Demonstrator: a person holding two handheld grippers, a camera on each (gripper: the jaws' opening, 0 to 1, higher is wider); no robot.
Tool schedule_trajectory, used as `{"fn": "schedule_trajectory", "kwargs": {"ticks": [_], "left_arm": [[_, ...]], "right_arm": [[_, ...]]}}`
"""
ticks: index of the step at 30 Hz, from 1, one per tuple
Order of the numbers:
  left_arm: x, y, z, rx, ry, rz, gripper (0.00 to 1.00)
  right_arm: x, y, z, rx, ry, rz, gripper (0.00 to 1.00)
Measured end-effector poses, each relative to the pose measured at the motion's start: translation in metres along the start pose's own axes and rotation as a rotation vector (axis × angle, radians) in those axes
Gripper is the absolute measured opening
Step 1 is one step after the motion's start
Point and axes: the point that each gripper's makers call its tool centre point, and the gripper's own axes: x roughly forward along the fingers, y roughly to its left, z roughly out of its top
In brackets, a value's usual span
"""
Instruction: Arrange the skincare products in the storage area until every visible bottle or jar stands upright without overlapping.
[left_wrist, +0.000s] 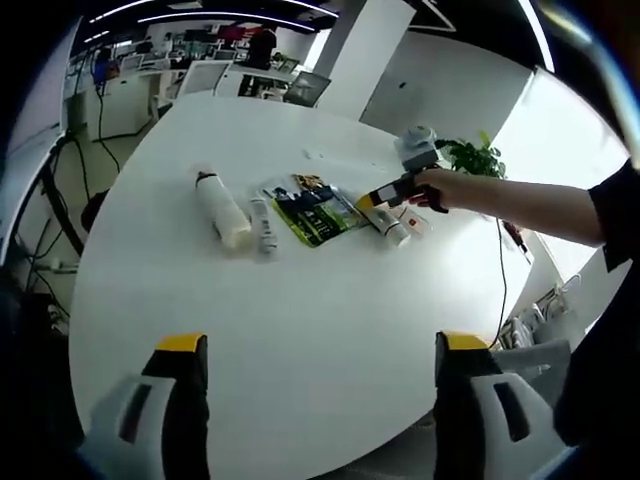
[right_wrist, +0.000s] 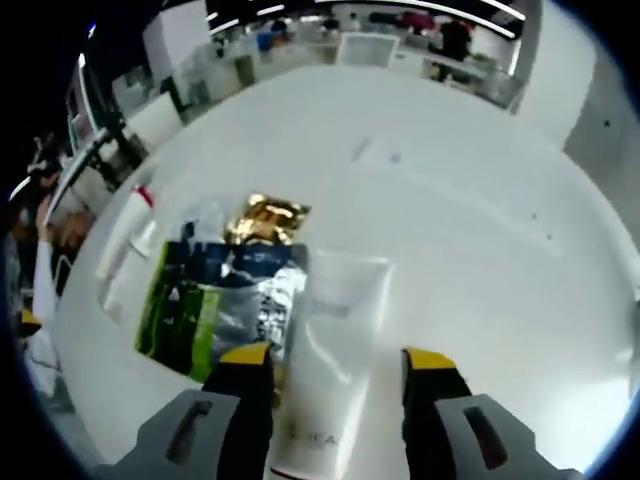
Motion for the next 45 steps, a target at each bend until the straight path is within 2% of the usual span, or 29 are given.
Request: {"fn": "schedule_trajectory", "kwargs": {"ticks": [5,7,9,15,24,29,31,38,40,45], "left_arm": [[-0.001,0.002,0.0,-0.001,0.0,0.005,0.88],[-0.001,0.004,-0.001,0.002,0.005,0.01,0.88],[-0.001,0.005,-0.002,0.004,0.009,0.014,0.88],[0.002,0.004,-0.002,0.011,0.014,0.014,0.87],[0.0,0.004,-0.001,0.028,0.017,0.021,0.87],[0.0,0.001,0.002,0.032,0.013,0.019,0.87],[0.0,-0.001,0.004,0.038,0.012,0.018,0.87],[-0.007,-0.002,0.008,0.052,0.004,0.02,0.88],[-0.009,-0.001,0.006,0.052,0.008,0.025,0.88],[-0.009,-0.002,0.004,0.057,0.016,0.025,0.88]], "right_arm": [[0.002,-0.001,0.002,-0.007,-0.002,-0.009,0.47],[0.002,-0.001,0.003,-0.014,-0.004,-0.01,0.42],[0.002,0.0,0.004,-0.036,0.004,-0.005,0.32],[0.001,-0.005,0.001,-0.008,0.001,-0.023,0.27],[-0.005,-0.011,0.005,0.004,-0.065,-0.037,0.24],[-0.019,-0.012,0.012,0.01,-0.135,-0.04,0.24],[-0.025,-0.01,0.015,0.0,-0.173,-0.026,0.24],[-0.049,-0.012,0.026,0.01,-0.313,-0.045,0.23],[-0.057,-0.011,0.03,-0.02,-0.359,-0.049,0.24],[-0.071,-0.012,0.031,-0.009,-0.405,-0.062,0.23]]}}
